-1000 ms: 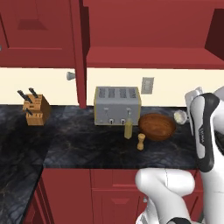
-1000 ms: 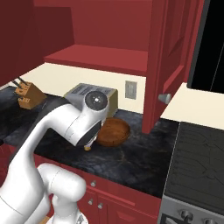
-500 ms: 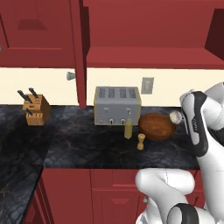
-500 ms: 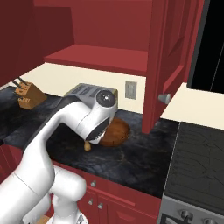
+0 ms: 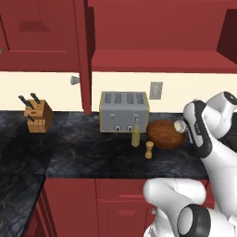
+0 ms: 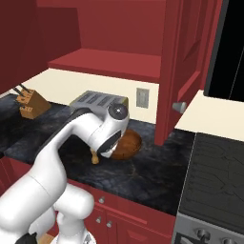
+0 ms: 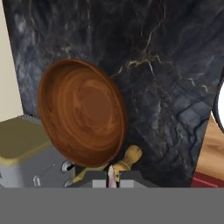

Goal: Retrieve the bottle and the shaker from the cabinet and place them next to the mixing bowl on the counter. Then add garlic from the fridge to the mixing bowl.

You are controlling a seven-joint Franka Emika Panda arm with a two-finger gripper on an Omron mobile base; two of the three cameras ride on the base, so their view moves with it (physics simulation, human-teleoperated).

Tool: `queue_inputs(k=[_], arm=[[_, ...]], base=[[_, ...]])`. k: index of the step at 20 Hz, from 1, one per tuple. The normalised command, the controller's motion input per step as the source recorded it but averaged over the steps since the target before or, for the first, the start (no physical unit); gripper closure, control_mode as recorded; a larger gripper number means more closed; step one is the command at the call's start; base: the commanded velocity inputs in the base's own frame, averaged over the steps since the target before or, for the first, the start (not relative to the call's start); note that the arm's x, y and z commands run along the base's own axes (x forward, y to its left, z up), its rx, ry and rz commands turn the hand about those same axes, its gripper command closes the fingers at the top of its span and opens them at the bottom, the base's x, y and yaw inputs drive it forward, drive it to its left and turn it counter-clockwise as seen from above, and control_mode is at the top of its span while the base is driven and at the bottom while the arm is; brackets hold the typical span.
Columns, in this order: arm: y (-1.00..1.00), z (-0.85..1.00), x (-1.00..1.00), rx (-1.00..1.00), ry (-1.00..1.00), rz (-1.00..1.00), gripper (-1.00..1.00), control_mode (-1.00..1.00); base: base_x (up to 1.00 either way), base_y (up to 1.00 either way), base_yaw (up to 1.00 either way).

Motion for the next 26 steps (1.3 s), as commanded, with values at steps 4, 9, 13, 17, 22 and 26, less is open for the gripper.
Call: queue_inputs(k=[4, 9, 13, 17, 22, 26], arm=[[0.00, -0.33, 0.29, -0.01, 0.03, 0.00, 1.00, -1.00], [-0.02, -0.16, 0.33, 0.00, 0.03, -0.01, 1.00, -1.00], [-0.01, -0.16, 0.33, 0.00, 0.05, -0.01, 1.00, -1.00], [-0.05, -0.18, 0.28, 0.00, 0.05, 0.00, 1.00, -1.00], [-0.08, -0.17, 0.21, 0.00, 0.04, 0.00, 1.00, -1.00], [-0.01, -0.19, 0.03, 0.00, 0.02, 0.00, 1.00, -1.00]], base=[[0.00, 0.00, 0.00], [0.00, 0.00, 0.00], [0.00, 0.00, 0.00], [0.00, 0.00, 0.00], [0.00, 0.00, 0.00], [0.00, 0.00, 0.00]])
